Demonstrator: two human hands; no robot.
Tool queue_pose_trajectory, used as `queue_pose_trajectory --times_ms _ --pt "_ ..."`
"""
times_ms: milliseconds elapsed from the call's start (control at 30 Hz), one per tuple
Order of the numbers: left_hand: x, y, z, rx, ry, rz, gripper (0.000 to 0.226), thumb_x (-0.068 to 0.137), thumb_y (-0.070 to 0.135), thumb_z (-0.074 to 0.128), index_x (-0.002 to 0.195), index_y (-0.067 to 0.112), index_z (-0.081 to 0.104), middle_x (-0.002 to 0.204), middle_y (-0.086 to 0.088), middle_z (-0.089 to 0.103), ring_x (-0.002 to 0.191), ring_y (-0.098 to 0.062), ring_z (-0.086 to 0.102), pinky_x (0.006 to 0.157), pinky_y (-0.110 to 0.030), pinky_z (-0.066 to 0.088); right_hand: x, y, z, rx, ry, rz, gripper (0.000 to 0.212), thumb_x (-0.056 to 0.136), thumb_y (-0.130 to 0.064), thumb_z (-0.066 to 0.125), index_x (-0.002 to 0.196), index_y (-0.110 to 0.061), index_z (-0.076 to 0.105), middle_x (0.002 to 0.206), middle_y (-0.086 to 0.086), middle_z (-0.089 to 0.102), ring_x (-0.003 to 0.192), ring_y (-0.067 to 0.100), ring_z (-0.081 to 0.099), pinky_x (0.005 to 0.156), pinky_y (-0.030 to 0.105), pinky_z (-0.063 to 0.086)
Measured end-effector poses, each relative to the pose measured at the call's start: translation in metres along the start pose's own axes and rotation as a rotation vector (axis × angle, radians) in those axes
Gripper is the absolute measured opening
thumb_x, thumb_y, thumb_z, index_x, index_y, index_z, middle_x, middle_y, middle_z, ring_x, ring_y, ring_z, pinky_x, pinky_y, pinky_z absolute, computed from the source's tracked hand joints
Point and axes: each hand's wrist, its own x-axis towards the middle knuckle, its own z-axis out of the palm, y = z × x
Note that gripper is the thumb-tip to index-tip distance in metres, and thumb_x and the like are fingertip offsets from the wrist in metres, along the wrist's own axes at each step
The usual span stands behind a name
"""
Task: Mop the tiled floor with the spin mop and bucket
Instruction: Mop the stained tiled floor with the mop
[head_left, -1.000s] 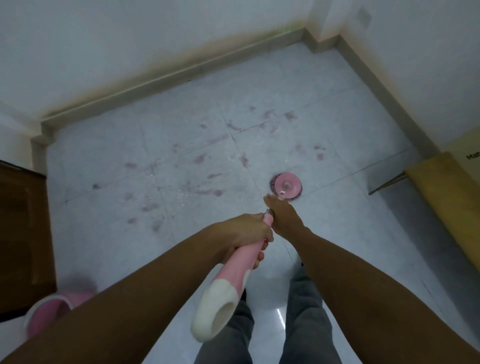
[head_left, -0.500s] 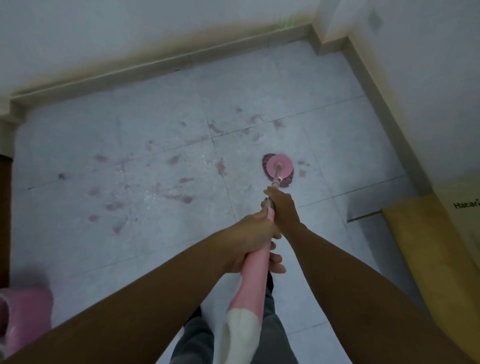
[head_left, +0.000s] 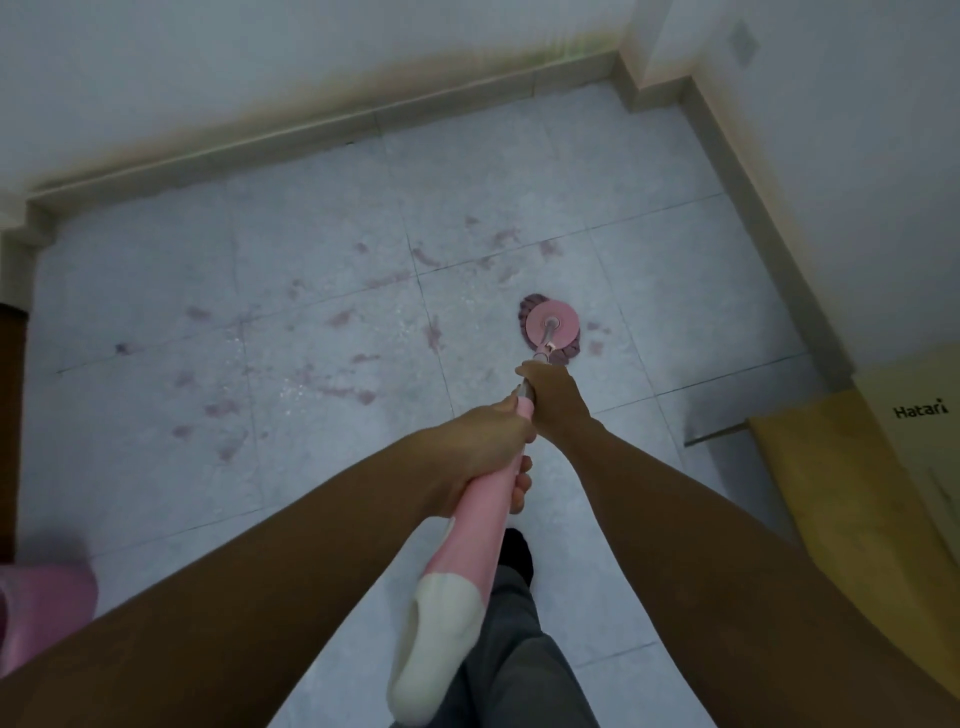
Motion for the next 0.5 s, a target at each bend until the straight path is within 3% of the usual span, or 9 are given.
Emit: queue_pose_trajectory --times_ms 100,333,433,500 --pt "-0.018 -0.021 0.001 0.039 -0.019 -0.011 0.021 0.098 0.02 0.051 0.117 0.027 0.046 0.07 -0.009 0.054 0.043 -0.014 0.052 0.042 -0.022 0.048 -0.036 0.001 0.006 -0.093 -0.014 -0.076 0.033 0.085 -0.01 0.063 0.117 -0.003 0.066 0.11 0.017 0.069 0.102 0.03 0.066 0.088 0.034 0.052" --pt "-0.038 -0.066 0.013 0.113 -0.043 -0.005 0.026 0.097 0.018 0.051 0.116 0.032 0.041 0.068 -0.008 0.054 0.042 -0.014 0.052 0.042 -0.02 0.047 -0.104 0.013 0.021 -0.077 0.017 -0.033 0.024 0.083 -0.009 0.057 0.104 0.0 0.067 0.1 0.016 0.069 0.095 0.03 0.063 0.083 0.039 0.054" --pt "-0.034 -0.071 0.026 0.123 -0.039 -0.004 0.024 0.097 0.02 0.051 0.115 0.032 0.041 0.071 -0.008 0.054 0.046 -0.015 0.052 0.043 -0.021 0.048 -0.106 0.03 0.025 0.02 0.017 0.028 0.024 0.086 -0.012 0.055 0.107 -0.001 0.064 0.102 0.016 0.066 0.094 0.028 0.064 0.081 0.037 0.052" --pt "-0.027 -0.066 0.033 0.126 -0.036 -0.011 0.02 0.098 0.021 0.052 0.113 0.03 0.043 0.073 -0.008 0.054 0.048 -0.015 0.052 0.044 -0.021 0.048 -0.1 0.038 0.019 0.117 -0.029 0.087 0.031 0.088 -0.022 0.05 0.112 -0.005 0.059 0.109 0.017 0.064 0.096 0.024 0.062 0.088 0.04 0.053"
